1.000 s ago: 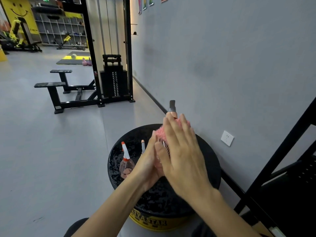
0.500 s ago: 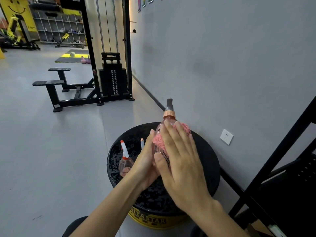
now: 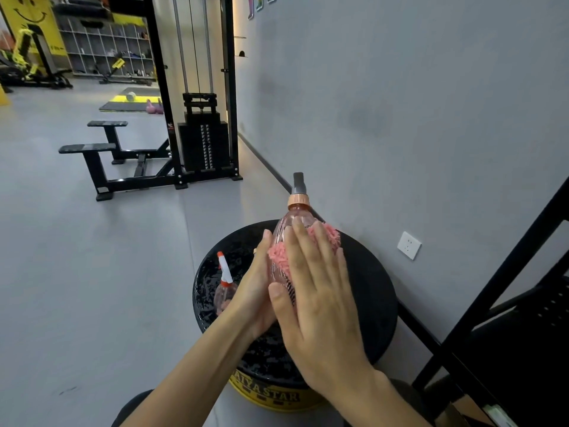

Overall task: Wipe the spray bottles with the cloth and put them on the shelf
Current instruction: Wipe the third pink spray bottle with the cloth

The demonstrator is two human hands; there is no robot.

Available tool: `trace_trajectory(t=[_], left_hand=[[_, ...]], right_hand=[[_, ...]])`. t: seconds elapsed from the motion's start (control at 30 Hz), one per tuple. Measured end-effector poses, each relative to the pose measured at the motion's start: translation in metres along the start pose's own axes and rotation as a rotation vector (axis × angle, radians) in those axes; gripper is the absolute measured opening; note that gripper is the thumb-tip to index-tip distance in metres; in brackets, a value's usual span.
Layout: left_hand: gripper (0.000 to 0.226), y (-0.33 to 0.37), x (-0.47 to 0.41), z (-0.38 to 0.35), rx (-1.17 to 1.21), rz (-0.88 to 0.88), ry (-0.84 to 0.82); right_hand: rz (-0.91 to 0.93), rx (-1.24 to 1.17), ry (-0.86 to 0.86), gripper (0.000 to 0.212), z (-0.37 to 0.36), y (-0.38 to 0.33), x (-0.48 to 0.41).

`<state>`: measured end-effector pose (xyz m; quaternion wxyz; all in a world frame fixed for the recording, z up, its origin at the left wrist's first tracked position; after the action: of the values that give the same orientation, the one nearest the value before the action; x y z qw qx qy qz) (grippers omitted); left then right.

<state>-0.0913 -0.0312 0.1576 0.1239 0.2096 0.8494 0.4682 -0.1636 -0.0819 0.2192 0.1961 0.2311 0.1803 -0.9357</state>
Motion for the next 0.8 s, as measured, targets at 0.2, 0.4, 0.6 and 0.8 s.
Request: trace_trajectory(t=[0.2, 0.4, 0.6, 0.8], left_hand=[[0.056, -0.015, 0.002, -0.007, -0.005, 0.034, -0.034], [0.058, -0.006, -0.002, 0.002, 0.041, -0.026, -0.003], [0.059, -0.006, -0.003, 0.004, 0.089, -0.023, -0.004], [0.056, -0.009, -0.004, -0.002, 0.010, -0.027, -0.043]], right_hand=[[-0.125, -0.231, -0.060, 0.067, 0.012, 0.036, -0.044], [-0.036, -0.175, -0.069, 0.059, 0.009, 0.016, -0.025], [-0.012, -0.150, -0.049, 0.057, 0.001, 0.011, -0.011], [-0.129, -0.388, -0.063, 0.073, 0.010, 0.046, -0.053]])
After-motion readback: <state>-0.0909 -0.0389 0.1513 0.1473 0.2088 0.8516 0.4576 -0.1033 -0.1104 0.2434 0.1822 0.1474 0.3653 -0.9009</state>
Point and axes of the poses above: each hand's wrist, its own x-axis away from the middle knuckle, its own z-axis out of the back of the hand, y = z × x, the point moved 8 cm from there along -x, towards the middle knuckle, and after that the axes turned 10 degrees about -y, right-handed, at the moved point
